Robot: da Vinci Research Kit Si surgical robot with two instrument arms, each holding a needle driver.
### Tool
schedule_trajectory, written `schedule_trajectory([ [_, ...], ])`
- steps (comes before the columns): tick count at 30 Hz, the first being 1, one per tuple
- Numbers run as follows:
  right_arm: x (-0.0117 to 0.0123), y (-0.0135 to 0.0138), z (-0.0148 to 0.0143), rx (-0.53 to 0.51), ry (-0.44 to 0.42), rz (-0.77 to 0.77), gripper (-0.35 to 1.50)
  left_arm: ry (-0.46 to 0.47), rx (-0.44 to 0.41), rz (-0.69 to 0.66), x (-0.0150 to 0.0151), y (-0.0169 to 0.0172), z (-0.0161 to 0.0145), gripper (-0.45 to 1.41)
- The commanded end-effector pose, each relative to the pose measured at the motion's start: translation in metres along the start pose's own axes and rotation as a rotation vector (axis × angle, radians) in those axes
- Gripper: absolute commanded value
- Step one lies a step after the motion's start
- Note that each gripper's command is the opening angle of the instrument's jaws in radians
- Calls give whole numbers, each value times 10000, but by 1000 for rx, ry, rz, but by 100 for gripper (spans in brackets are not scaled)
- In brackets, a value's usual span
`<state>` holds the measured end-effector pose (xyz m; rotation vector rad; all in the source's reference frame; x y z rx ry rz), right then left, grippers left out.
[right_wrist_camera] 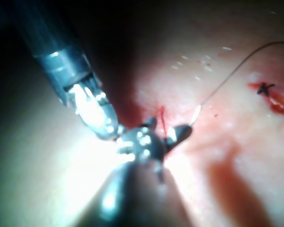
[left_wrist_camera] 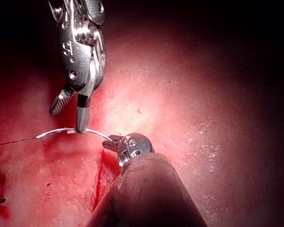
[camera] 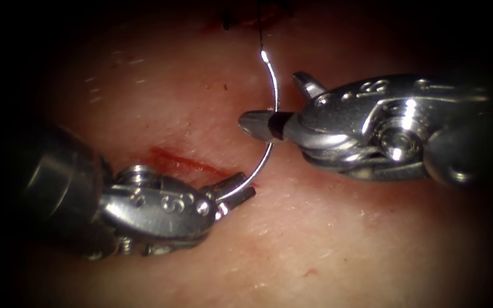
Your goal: Wound Closure
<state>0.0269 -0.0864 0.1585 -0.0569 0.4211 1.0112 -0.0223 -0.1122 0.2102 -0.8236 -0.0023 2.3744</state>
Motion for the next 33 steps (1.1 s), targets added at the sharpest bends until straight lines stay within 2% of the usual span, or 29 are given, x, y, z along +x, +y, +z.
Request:
schedule_trajectory([
  [1,-12,-12,8,6,-6,0,83,-2,-7,-5,-1,19,-1,-23],
  [9,-23,-9,24,79,2,11,79,-8,-10,15,4,20,-6,-22],
  [14,-24,-7,29,77,3,34,79,4,-7,21,6,20,-10,-22],
  [17,-25,-5,33,93,6,62,66,4,-9,37,8,21,-11,-22],
  [19,-25,-5,35,114,7,91,46,4,-11,48,8,22,-12,-23],
  [20,-25,-5,36,123,7,109,27,5,-13,54,9,23,-12,-23],
  [22,-24,-5,36,148,5,156,-25,7,-11,64,9,23,-12,-25],
  [23,-24,-4,36,166,4,173,-35,7,-11,70,10,23,-12,-25],
  [30,-25,-1,35,172,1,222,-35,11,-10,84,11,23,-14,-27],
  [32,-24,-1,33,165,0,223,-35,11,-10,84,12,23,-14,-11],
  [33,-23,0,32,162,2,223,-35,13,-8,82,12,22,-14,9],
])
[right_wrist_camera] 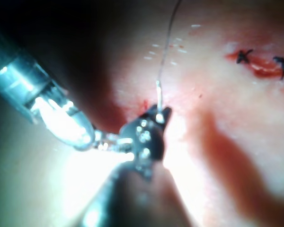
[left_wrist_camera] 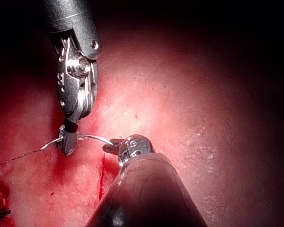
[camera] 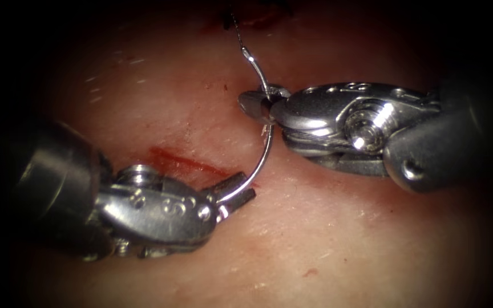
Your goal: Wound Closure
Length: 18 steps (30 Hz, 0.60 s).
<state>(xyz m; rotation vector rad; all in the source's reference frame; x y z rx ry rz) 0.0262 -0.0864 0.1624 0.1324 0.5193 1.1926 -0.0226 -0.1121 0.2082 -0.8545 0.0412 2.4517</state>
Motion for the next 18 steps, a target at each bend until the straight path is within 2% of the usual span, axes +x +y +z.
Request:
schedule_trajectory([
  [1,-8,-10,-1,1,-1,2,-35,5,-6,-22,2,16,0,27],
  [4,-7,-9,-2,-1,5,2,-35,18,-26,-123,4,13,-1,94],
  [7,-8,-8,-2,4,19,2,-35,77,-118,-229,7,8,-6,116],
  [11,-8,-4,-4,46,37,6,-35,186,-277,-346,11,1,-14,121],
  [14,-7,-1,-6,103,74,-40,-35,239,-328,-396,14,-9,-19,121],
  [18,-4,6,-15,165,133,-119,-35,263,-378,-452,14,-20,-20,119],
])
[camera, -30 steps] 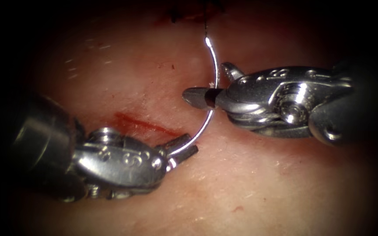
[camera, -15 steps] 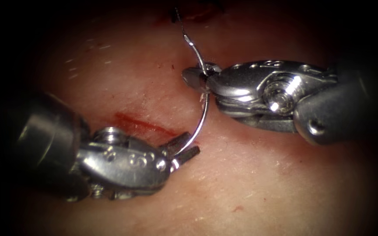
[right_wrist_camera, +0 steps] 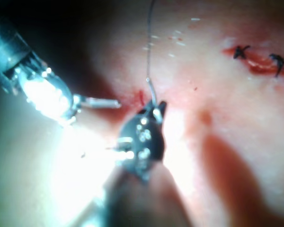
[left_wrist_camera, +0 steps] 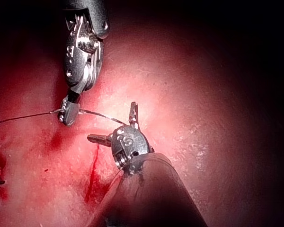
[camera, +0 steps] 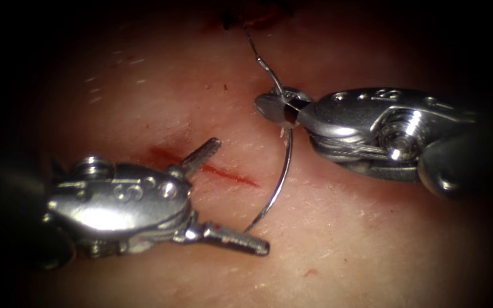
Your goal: Wound Closure
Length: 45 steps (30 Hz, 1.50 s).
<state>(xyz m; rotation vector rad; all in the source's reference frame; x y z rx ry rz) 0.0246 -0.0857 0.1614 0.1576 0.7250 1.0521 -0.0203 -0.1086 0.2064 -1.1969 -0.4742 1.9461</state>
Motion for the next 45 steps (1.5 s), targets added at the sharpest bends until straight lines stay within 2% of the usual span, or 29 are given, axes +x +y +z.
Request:
schedule_trajectory([
  [1,-8,-7,-2,24,17,-14,-35,3,-12,-18,-8,14,6,119],
  [9,-13,3,-10,222,178,-107,-35,12,-57,-56,-16,0,9,114],
  [15,-16,5,-8,369,288,-91,-35,11,-68,-64,-21,-3,7,113],
  [17,-18,5,-6,361,328,-88,-35,10,-69,-68,-22,-4,4,113],
  [25,-13,1,3,300,317,-79,-35,3,-67,-59,-29,-18,-22,106],
  [34,7,-7,33,288,328,-280,-35,0,-35,-28,-51,-62,-55,81],
  [38,23,-3,49,270,332,-385,-35,2,-27,20,-67,-82,-56,62],
  [45,43,-5,89,266,321,-544,-35,9,-16,58,-101,-109,-40,44],
])
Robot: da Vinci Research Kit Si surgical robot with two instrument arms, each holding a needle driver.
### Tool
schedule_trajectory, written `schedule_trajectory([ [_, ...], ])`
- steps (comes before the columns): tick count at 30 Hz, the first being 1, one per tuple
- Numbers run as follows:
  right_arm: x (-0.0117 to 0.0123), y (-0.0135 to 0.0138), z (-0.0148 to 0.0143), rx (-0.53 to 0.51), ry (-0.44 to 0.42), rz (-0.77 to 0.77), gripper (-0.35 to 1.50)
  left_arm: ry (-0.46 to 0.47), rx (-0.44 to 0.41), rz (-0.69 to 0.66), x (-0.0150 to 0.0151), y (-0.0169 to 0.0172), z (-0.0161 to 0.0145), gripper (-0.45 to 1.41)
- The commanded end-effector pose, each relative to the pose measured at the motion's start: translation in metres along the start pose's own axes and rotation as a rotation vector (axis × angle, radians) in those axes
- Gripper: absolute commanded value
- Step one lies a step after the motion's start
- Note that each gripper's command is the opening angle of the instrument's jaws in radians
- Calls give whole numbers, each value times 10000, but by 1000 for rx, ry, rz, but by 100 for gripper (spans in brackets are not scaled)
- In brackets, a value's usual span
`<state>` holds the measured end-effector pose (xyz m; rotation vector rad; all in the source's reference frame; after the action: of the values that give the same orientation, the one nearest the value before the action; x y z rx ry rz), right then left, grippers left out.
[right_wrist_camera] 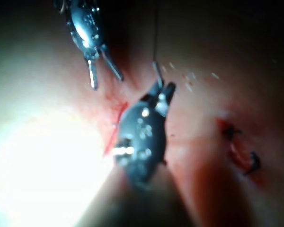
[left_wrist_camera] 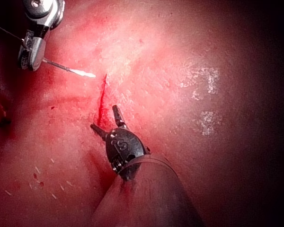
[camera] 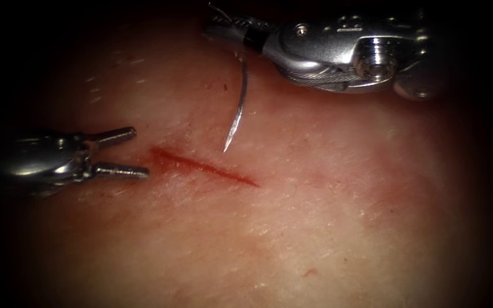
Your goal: Wound Closure
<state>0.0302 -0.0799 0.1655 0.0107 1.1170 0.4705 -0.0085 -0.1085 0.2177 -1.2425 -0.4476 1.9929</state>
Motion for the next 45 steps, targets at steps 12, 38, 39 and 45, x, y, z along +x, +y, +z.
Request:
schedule_trajectory([
  [12,-4,-32,82,116,-4,-317,-35,-21,8,27,-43,10,23,30],
  [38,-17,-54,95,159,-68,-509,-35,-33,13,32,-47,21,21,20],
  [39,-17,-55,94,159,-67,-510,-35,-33,13,32,-47,21,21,20],
  [45,-18,-57,93,164,-84,-541,-35,-36,14,33,-48,20,21,19],
])
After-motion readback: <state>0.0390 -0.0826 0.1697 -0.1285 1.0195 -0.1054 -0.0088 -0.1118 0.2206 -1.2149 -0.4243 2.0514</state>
